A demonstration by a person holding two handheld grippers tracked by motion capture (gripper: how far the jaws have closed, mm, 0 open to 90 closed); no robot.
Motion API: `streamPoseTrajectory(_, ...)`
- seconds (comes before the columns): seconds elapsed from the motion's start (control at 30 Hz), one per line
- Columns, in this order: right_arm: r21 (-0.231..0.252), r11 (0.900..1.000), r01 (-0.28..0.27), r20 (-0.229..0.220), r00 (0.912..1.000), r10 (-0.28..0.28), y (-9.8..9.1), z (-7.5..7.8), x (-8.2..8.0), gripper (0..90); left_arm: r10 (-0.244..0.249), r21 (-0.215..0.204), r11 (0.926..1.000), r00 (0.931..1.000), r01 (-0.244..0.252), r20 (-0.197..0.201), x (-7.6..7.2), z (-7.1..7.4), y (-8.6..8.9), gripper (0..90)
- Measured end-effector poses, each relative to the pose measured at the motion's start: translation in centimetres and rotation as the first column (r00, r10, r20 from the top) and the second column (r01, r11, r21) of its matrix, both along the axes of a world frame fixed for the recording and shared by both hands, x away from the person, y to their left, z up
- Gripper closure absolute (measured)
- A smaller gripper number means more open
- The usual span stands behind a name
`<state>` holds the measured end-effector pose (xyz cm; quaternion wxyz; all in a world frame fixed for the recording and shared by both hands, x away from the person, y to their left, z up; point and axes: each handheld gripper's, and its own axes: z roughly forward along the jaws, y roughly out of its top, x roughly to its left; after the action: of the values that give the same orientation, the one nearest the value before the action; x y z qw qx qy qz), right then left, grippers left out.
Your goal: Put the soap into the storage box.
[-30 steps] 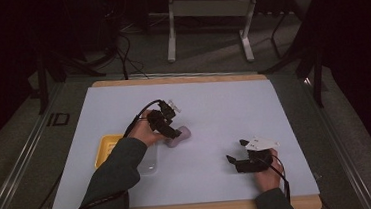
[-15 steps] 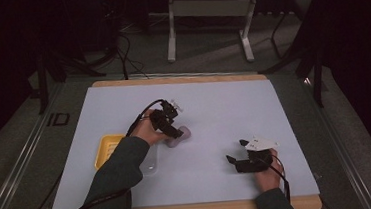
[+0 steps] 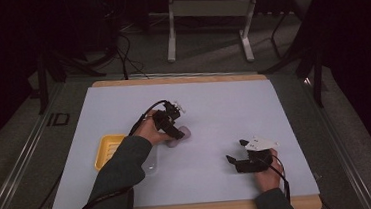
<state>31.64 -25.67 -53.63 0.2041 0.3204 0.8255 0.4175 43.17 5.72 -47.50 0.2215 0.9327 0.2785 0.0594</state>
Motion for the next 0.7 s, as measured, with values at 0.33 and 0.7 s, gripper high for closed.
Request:
streamPoseTrajectory(0.33,-0.001,1.0,-0.001,0.0,1.0,0.001,0.0,0.0,0.0,19.3,-0.007,0.038,0.9993,0.9997,0.008,-0.022,0.3,-0.8,-0.7,33.7)
streamPoseTrajectory(0.7,0.0,1.0,-0.001,0.0,1.0,0.001,0.0,0.0,0.0,19.2,-0.014,0.088,0.996,0.9988,0.018,-0.046,0.7,-1.5,-1.1,33.2)
